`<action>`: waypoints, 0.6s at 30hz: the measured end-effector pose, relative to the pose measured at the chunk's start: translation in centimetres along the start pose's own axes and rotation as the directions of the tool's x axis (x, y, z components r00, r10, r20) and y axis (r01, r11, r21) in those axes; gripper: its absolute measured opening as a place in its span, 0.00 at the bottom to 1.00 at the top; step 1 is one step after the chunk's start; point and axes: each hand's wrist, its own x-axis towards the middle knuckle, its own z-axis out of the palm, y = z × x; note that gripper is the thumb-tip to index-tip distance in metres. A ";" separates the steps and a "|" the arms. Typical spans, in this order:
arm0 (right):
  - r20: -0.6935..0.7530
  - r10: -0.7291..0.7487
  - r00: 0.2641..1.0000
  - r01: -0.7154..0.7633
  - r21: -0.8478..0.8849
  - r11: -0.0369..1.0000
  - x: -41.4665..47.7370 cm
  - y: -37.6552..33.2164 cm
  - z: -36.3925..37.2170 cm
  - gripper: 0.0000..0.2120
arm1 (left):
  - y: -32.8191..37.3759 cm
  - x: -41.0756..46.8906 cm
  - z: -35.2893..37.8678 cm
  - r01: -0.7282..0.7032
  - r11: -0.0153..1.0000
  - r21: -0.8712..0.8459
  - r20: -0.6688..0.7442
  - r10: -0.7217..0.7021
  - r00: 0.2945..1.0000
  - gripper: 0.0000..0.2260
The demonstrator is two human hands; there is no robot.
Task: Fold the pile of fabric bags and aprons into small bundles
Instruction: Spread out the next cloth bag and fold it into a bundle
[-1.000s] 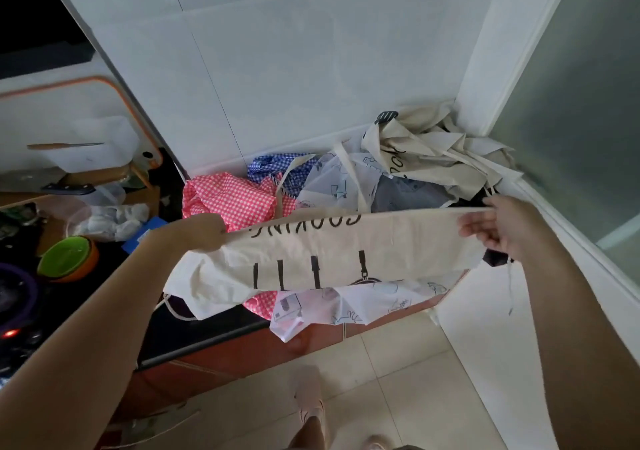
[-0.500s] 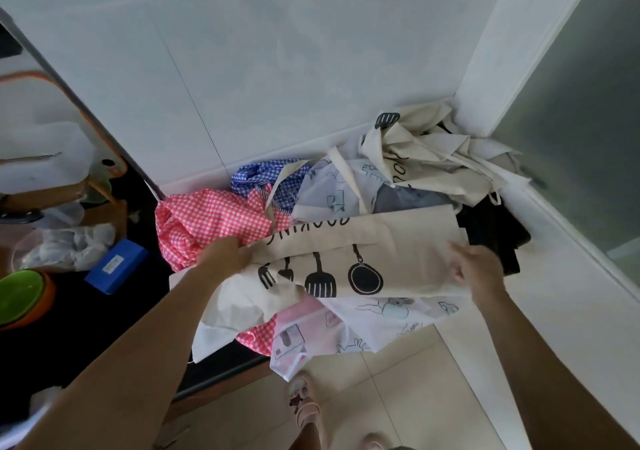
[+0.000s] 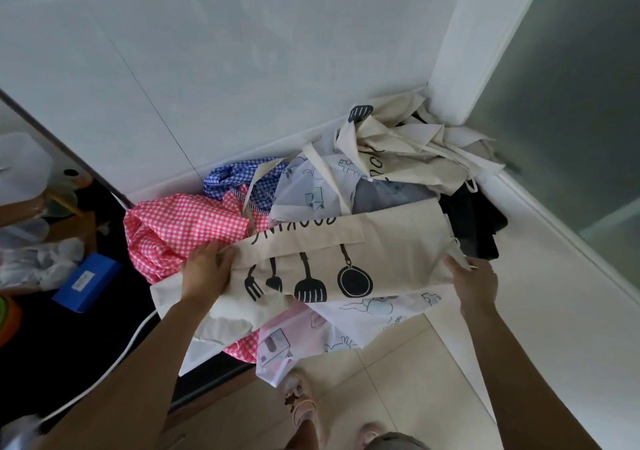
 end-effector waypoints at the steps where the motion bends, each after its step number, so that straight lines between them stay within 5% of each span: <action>1: 0.034 -0.039 0.999 0.040 -0.014 0.999 0.3 -0.2 -0.1 0.14 | 0.1 -0.1 0.0 -0.008 1.000 0.003 0.004 0.008 1.000 0.12; 4: 0.180 -0.059 0.982 0.049 0.060 0.997 1.7 -1.5 -0.9 0.04 | 0.4 -0.5 0.0 0.014 0.999 -0.041 0.090 -0.010 0.996 0.12; 11: 0.091 -0.041 0.995 -0.006 0.458 0.889 5.4 -5.3 -4.7 0.02 | 3.0 -0.7 0.3 0.079 0.976 -0.203 0.122 -0.055 0.991 0.15; 15: 0.154 0.143 0.978 -0.200 0.478 0.855 3.3 -3.7 -3.0 0.23 | 4.7 -1.0 0.2 0.021 0.998 -0.053 -0.040 -0.023 0.999 0.19; 18: 0.095 0.157 0.983 -0.183 0.565 0.804 0.5 -2.4 -1.6 0.32 | 5.4 -3.5 -1.3 -0.063 0.990 -0.130 -0.170 0.040 0.985 0.17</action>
